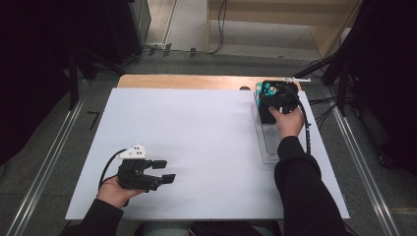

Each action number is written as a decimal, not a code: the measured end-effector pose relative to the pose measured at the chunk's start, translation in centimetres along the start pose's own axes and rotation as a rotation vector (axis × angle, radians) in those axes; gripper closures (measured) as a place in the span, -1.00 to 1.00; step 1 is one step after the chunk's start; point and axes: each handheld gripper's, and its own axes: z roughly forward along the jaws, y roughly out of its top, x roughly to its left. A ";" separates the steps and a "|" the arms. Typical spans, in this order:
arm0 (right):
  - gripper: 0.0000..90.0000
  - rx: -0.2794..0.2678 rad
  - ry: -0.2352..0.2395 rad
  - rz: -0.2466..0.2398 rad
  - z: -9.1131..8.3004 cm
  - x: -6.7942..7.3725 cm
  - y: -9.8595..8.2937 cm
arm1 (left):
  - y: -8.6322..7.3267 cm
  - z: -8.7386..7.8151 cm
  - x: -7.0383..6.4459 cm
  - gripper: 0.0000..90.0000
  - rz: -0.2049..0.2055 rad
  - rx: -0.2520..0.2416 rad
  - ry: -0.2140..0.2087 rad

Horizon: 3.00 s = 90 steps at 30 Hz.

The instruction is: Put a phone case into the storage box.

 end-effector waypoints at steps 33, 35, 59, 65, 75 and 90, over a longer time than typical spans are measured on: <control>-1.00 -0.016 -0.021 -0.013 2.1 0.5 1.0 | 0.6 0.5 0.2 -0.25 0.004 -0.001 -0.011; -1.00 -0.016 -0.019 -0.005 1.9 0.5 1.1 | 0.6 0.5 0.2 -0.25 0.004 -0.001 -0.013; -0.89 0.093 0.190 -0.062 -4.2 2.8 1.0 | 0.6 0.3 0.3 -0.25 -0.013 0.001 -0.001; -0.72 0.102 0.260 -0.124 -5.4 4.3 0.3 | 0.6 0.2 0.4 -0.25 -0.016 -0.004 -0.002; -0.57 0.112 0.374 -0.168 -6.6 5.7 -1.2 | 0.6 0.1 0.5 -0.25 -0.013 0.000 -0.001; -0.56 0.151 0.509 -0.259 -9.3 7.4 -4.7 | 0.6 -0.2 0.6 -0.25 -0.023 0.001 -0.013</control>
